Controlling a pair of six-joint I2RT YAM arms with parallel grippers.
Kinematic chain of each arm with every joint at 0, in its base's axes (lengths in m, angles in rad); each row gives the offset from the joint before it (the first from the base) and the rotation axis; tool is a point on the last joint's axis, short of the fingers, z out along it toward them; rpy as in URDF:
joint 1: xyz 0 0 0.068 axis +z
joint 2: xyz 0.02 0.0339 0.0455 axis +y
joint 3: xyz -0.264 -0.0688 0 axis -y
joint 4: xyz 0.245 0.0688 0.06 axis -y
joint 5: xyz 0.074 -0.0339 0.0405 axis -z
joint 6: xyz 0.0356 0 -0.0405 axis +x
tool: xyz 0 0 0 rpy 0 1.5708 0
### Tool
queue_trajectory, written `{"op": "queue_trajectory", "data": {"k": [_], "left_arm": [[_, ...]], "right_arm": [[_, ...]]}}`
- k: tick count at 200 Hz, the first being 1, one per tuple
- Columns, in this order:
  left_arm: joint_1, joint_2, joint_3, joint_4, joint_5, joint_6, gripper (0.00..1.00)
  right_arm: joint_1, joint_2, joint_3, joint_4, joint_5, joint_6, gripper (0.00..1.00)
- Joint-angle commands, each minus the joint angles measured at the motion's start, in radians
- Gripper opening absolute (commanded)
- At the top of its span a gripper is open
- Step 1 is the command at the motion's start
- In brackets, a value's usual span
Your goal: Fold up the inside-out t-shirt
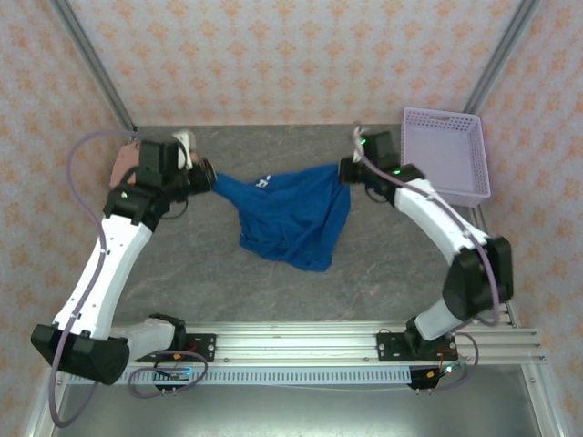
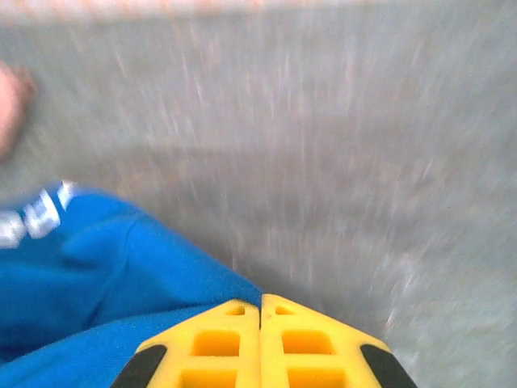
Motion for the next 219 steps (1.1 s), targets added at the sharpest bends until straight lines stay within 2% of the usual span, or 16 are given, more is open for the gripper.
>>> {"op": "queue_trajectory", "data": {"k": [1,28,49,66,76,107,127,158,219], "left_arm": [[0.043,0.049,0.243,0.063,-0.051,-0.03,0.0],[0.065,0.083,0.453,0.056,-0.016,-0.023,0.0],[0.065,0.053,0.462,0.03,0.03,0.021,0.0],[0.065,-0.02,0.304,0.039,0.105,0.044,0.0],[0.065,-0.065,0.176,0.04,0.152,0.052,0.0],[0.064,-0.16,-0.234,0.082,0.273,0.042,0.0],[0.064,-0.151,-0.372,0.098,0.317,-0.008,0.0],[0.058,-0.146,-0.492,0.083,0.288,-0.047,0.0],[0.057,-0.143,-0.582,0.099,0.19,-0.1,0.0]], "right_arm": [[-0.006,-0.157,0.141,0.009,0.046,-0.072,0.0],[-0.004,-0.291,0.149,0.024,-0.033,-0.092,0.0],[0.008,-0.431,0.017,0.04,-0.086,-0.095,0.0],[0.017,-0.533,-0.133,0.016,-0.105,-0.06,0.0],[0.023,-0.577,-0.227,-0.027,-0.101,-0.021,0.05],[0.073,-0.623,-0.6,-0.02,-0.144,0.203,0.34],[0.168,-0.589,-0.748,0.069,-0.11,0.292,0.47],[0.189,-0.505,-0.691,0.118,-0.048,0.242,0.57],[0.239,0.032,-0.306,0.081,0.059,0.052,0.67]]}}
